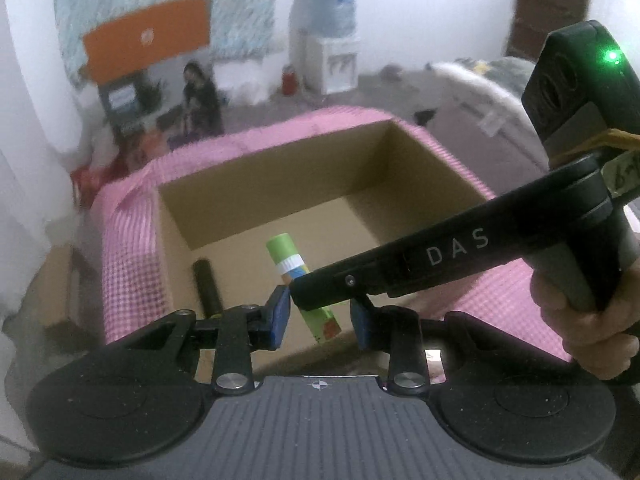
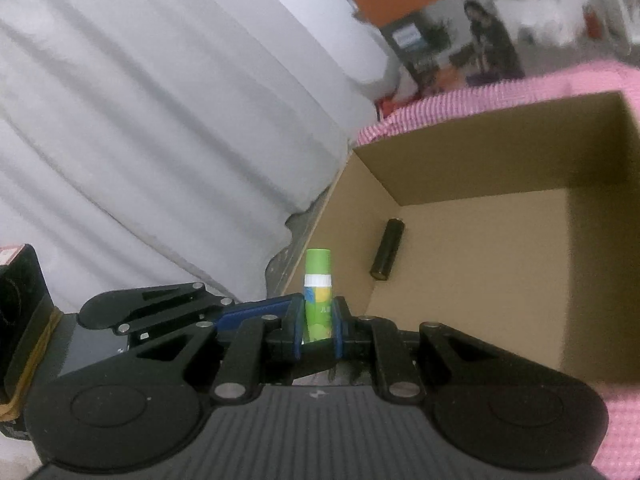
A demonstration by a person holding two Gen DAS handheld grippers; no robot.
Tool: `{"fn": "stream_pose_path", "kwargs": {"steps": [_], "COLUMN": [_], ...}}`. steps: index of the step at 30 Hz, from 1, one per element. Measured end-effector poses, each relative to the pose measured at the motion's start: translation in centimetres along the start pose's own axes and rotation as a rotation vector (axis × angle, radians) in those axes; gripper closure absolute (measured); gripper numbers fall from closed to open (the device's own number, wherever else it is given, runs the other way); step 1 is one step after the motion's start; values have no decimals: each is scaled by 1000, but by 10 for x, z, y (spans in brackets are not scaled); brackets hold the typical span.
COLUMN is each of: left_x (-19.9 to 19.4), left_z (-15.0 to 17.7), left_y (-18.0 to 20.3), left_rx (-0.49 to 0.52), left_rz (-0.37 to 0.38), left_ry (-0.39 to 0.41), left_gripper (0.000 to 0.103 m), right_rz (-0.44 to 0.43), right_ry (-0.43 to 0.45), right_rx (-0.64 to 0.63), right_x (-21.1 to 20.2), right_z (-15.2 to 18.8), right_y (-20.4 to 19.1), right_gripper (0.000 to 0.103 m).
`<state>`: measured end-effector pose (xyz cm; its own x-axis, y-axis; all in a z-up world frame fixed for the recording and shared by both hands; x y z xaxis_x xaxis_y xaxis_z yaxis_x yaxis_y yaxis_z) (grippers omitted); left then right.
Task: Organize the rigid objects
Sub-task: 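Carry the glue stick into the box and open the right tool, then grasp the black mouse in the pink container with the right tool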
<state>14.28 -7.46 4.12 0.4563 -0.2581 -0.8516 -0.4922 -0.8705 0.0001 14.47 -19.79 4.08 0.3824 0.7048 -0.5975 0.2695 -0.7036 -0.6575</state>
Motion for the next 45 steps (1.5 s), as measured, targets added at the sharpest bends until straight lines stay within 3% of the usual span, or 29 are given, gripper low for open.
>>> {"fn": "stream_pose_path", "kwargs": {"steps": [4, 10, 17, 24, 32, 35, 36, 40, 45], "left_x": [29, 52, 47, 26, -17, -29, -32, -34, -23], "left_z": [-5, -2, -2, 1, 21, 35, 41, 66, 90], "left_y": [-21, -39, -47, -47, -29, -15, -9, 17, 56], "left_rx": [-37, -69, -98, -124, -137, -105, -96, -72, -2], "left_rz": [2, -4, -1, 16, 72, 77, 97, 168, 185], "left_ry": [-85, -174, -178, -109, 32, 86, 106, 126, 95], "left_gripper": [71, 70, 63, 46, 17, 13, 13, 12, 12], "right_rz": [-16, -27, -14, -27, -93, -83, -73, -30, 9], "right_ry": [-93, -232, -320, -248, -76, 0, 27, 84, 92], "right_rx": [74, 178, 222, 191, 169, 156, 150, 144, 173], "right_x": [37, 85, 117, 89, 3, -32, -42, -68, -72], "right_z": [-29, -45, -60, -49, -8, 16, 28, 79, 127], "right_y": [22, 52, 65, 59, 43, 36, 35, 37, 45], "right_gripper": [87, 87, 86, 85, 79, 53, 50, 50, 50]}}
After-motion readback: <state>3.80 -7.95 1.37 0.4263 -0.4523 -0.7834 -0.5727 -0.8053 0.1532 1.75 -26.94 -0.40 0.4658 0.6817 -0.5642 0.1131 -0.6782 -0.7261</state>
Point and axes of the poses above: each gripper's, at about its wrist camera, not at the fingertips, and x roughly the way its jaws point, y to its right, z to its underside, the point moved 3 cm from there along x, roughly the way its jaws point, and after that the axes turned 8 degrees about -y, right-handed, at the moved point
